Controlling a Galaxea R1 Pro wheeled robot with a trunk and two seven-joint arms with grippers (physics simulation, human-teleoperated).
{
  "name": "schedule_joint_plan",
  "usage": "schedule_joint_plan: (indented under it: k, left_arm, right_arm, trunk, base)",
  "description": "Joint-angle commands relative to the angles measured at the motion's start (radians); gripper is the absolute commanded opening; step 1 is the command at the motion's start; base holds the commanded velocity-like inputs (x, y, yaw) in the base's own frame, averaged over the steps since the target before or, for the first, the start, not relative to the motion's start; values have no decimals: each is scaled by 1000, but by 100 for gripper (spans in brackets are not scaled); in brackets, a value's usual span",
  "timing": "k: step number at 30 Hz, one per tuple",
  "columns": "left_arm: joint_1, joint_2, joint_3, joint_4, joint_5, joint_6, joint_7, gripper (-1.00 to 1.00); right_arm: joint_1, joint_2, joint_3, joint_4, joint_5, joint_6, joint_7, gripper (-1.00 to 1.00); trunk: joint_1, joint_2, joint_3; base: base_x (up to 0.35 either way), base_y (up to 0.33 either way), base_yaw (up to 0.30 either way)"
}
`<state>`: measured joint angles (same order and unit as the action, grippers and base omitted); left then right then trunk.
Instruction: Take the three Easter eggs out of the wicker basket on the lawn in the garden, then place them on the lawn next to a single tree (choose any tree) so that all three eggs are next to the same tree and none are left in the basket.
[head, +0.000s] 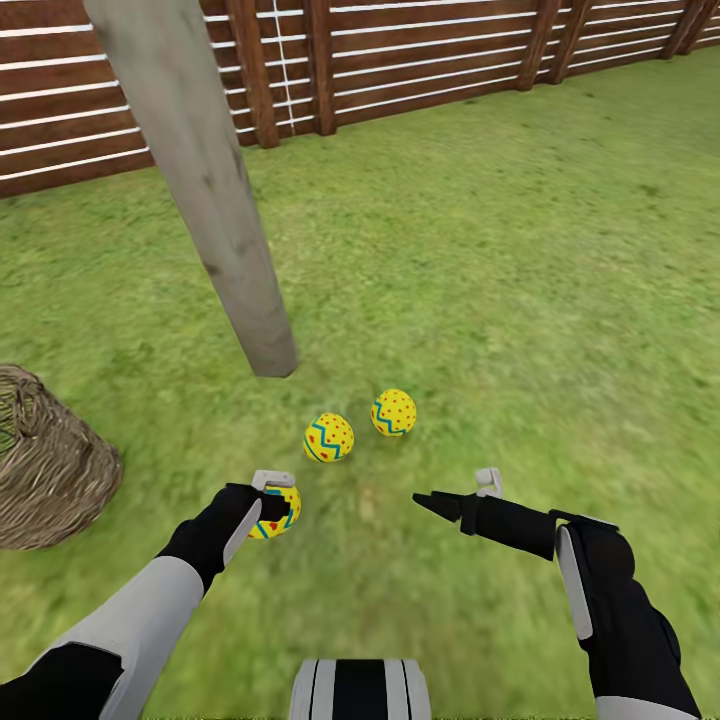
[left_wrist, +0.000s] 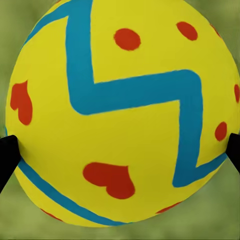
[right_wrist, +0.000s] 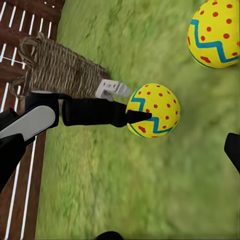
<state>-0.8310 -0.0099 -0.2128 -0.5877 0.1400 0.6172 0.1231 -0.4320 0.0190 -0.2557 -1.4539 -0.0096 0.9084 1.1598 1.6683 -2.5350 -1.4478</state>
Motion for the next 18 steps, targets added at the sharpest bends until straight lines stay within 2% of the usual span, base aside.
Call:
schedule_joint_plan:
  k: [1,5,9,16,18]
  left_arm:
    - [0,1,-5,-1,10,4,9,-100]
    - [0,1,-5,-1,10,4,12,-100]
    - [0,0,-5,-3,10,3,14,-100]
    - [0,-1,-5,-2,10,-9,13,-100]
    - [0,-1,-5,-2,10,-10,14,-100]
  right_arm:
    - [-1,1,-2,0,-1,9,3,100]
    - [-1,1,-2,0,-1,8,3,100]
    - [-1,1,-2,0,-1,9,3,100]
    - [-1,1,-3,0,-1,9,3,100]
    - [-1,1,-3,0,-1,9,4,100]
  trunk:
    - [0,-1,-5]
    - [2,-1,-20]
    - [2,-1,-20]
    - [5,-3,-47]
    - [5,-3,-47]
  base:
    - [0,0,0]
    - [0,0,0]
    - [0,0,0]
    - [0,0,0]
    - [0,0,0]
